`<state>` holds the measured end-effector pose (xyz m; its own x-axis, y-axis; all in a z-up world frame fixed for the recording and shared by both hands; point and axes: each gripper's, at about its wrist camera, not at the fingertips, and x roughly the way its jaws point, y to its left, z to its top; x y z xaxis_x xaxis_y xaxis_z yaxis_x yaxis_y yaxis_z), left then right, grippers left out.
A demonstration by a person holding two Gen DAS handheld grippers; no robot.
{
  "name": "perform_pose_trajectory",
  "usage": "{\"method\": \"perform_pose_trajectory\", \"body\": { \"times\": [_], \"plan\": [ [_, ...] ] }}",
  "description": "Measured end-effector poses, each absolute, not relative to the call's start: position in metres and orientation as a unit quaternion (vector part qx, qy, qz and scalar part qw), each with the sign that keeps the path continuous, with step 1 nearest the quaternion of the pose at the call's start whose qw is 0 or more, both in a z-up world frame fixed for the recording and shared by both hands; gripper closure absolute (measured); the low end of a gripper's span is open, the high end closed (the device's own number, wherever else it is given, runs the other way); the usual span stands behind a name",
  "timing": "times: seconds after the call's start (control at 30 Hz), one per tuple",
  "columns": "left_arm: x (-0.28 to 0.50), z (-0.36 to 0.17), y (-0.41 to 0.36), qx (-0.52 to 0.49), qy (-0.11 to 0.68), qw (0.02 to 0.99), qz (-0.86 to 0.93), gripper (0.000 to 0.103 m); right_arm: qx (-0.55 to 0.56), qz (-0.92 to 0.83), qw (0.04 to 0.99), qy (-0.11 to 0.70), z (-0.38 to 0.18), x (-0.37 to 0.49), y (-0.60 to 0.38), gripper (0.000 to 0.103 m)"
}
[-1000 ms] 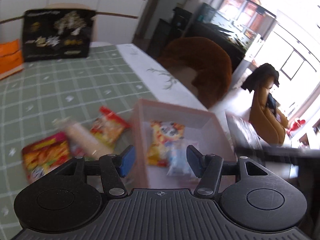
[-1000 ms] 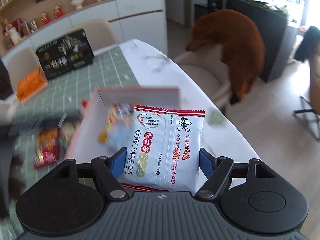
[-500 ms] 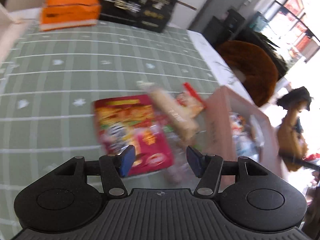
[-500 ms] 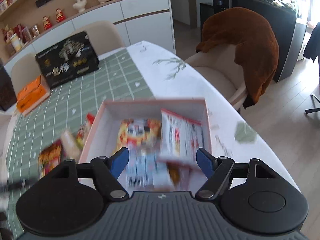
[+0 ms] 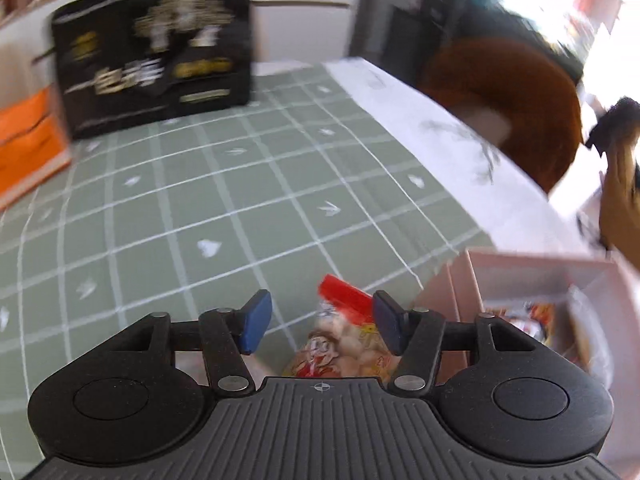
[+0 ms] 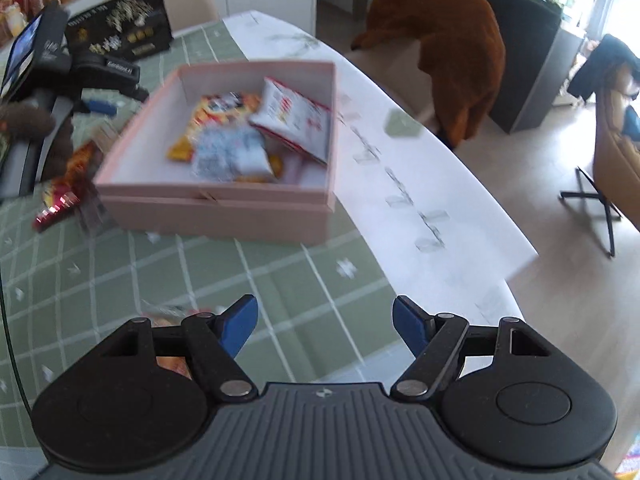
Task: Organize snacks
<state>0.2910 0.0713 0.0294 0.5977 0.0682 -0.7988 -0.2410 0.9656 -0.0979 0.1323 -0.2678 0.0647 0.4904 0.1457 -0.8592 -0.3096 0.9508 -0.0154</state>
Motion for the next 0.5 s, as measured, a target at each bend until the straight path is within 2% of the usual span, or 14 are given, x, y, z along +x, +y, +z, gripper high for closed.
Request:
{"method": "perform_pose_trajectory", "body": {
  "times": [0.07, 0.27, 0.5],
  "plan": [
    [0.293, 0.023, 0.068, -0.084, 0.444, 0.890, 0.055, 0.063, -0.078, 0.127, 0.857, 0.493, 0.062, 0.134, -0.276, 0.028],
    [0.252, 0.023, 0.063, -0.056, 0.449, 0.892, -0.008, 0.063, -0.058, 0.121, 0.852, 0.506, 0.055, 0.140, -0.285, 0.028],
    [0.174, 0.025, 0.070, -0.122, 0.459, 0.879, -0.044, 0.065, -0.046, 0.149, 0.842, 0.516, 0.048, 0.137, -0.251, 0.028]
  ]
}}
